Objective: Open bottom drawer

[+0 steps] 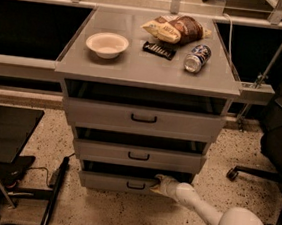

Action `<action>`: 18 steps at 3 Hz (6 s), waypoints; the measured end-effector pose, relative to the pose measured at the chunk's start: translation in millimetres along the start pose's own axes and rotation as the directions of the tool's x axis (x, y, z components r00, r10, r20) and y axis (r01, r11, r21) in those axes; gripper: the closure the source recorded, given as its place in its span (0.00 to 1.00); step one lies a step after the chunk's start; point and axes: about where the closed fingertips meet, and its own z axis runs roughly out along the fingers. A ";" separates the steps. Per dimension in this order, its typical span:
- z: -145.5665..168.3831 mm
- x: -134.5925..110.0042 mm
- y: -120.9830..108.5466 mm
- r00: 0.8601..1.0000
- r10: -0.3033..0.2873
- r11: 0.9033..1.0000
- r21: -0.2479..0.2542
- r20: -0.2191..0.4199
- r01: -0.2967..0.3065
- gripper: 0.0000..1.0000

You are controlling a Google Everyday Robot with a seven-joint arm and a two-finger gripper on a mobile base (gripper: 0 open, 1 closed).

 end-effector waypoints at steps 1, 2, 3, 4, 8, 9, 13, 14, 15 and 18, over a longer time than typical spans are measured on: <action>-5.8 5.9 13.2 1.000 -0.008 1.000 0.012 -0.014 0.008 1.00; -9.3 3.1 10.8 1.000 -0.008 1.000 0.012 -0.014 0.008 1.00; -21.9 23.1 21.3 0.998 -0.040 0.999 0.015 -0.047 0.041 1.00; -22.6 17.0 20.5 0.998 -0.040 0.999 0.015 -0.047 0.041 1.00; -28.0 11.8 33.7 0.997 -0.050 0.999 0.012 -0.061 0.051 1.00; -32.8 17.3 39.2 0.995 -0.064 0.998 0.010 -0.073 0.065 1.00; -40.6 11.1 50.0 0.994 -0.075 0.997 0.005 -0.079 0.076 1.00; -46.7 13.7 64.0 0.994 -0.073 0.997 0.019 -0.085 0.075 1.00; -49.3 11.2 62.0 0.994 -0.073 0.997 0.019 -0.085 0.075 1.00; -67.8 14.7 95.1 0.992 -0.067 0.996 0.046 -0.103 0.072 1.00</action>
Offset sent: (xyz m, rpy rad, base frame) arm -0.3893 -0.0308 -0.1736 -0.2329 -0.1234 -0.2405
